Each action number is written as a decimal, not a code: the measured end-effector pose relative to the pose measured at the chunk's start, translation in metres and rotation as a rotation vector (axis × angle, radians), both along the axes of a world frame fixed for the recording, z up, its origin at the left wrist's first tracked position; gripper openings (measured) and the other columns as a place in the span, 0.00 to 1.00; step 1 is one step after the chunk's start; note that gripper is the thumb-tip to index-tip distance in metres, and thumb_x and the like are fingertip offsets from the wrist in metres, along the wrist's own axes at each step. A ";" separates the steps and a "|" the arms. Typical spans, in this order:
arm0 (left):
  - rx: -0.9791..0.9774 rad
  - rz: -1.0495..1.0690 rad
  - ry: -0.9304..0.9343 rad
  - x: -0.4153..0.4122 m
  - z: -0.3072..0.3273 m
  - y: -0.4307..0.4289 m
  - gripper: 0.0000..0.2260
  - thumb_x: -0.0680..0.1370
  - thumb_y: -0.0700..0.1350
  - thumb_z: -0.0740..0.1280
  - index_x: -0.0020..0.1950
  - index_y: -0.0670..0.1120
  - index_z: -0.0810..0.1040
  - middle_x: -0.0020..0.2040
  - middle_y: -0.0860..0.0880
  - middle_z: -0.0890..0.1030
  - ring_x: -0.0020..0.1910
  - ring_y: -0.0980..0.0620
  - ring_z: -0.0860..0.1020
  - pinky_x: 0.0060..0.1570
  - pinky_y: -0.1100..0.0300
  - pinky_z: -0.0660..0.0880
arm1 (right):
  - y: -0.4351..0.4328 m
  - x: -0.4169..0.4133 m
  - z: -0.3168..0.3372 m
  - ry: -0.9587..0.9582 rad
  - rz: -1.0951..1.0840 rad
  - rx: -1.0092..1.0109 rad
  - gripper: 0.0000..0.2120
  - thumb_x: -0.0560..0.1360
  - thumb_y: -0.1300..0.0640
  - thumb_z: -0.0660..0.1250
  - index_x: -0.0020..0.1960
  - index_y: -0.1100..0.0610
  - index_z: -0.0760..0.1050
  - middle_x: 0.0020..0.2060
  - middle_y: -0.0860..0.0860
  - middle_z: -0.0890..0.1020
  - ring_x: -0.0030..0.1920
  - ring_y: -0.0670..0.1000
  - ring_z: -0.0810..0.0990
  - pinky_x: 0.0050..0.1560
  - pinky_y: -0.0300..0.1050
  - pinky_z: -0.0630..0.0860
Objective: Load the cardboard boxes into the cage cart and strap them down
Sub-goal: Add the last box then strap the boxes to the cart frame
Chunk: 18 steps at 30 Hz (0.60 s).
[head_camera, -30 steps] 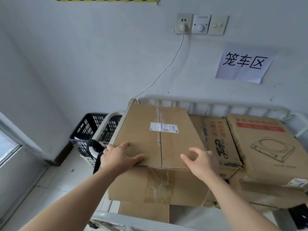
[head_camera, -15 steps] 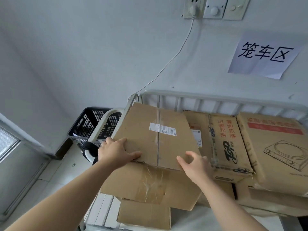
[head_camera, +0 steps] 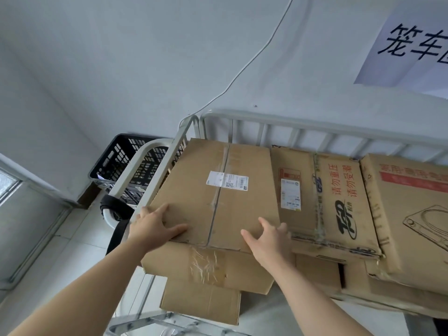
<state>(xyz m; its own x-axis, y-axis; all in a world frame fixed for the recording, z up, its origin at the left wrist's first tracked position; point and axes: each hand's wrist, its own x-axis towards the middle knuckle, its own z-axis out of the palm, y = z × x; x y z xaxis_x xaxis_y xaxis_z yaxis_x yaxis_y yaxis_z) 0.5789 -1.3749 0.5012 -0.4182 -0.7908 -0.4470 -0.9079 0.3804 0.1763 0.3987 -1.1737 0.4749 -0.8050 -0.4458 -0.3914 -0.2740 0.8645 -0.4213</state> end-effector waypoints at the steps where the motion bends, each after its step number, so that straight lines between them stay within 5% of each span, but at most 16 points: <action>1: 0.011 -0.001 -0.006 -0.001 -0.008 0.000 0.43 0.65 0.74 0.63 0.76 0.58 0.57 0.68 0.43 0.64 0.67 0.41 0.66 0.64 0.50 0.67 | -0.001 -0.001 -0.005 -0.010 0.005 0.008 0.33 0.70 0.34 0.64 0.72 0.45 0.66 0.62 0.57 0.67 0.62 0.60 0.67 0.62 0.53 0.69; 8: 0.063 0.006 -0.037 -0.011 -0.054 -0.010 0.46 0.65 0.73 0.65 0.76 0.59 0.51 0.74 0.38 0.54 0.71 0.37 0.60 0.69 0.45 0.62 | -0.014 -0.012 -0.039 -0.046 0.010 0.083 0.33 0.71 0.37 0.65 0.73 0.46 0.63 0.64 0.58 0.66 0.63 0.61 0.67 0.63 0.53 0.69; 18: 0.111 -0.036 -0.076 -0.036 -0.108 -0.046 0.48 0.68 0.69 0.67 0.78 0.56 0.44 0.70 0.37 0.58 0.68 0.37 0.63 0.68 0.45 0.63 | -0.051 -0.029 -0.086 -0.058 -0.006 0.101 0.32 0.73 0.41 0.66 0.73 0.48 0.62 0.62 0.60 0.65 0.62 0.62 0.68 0.59 0.50 0.71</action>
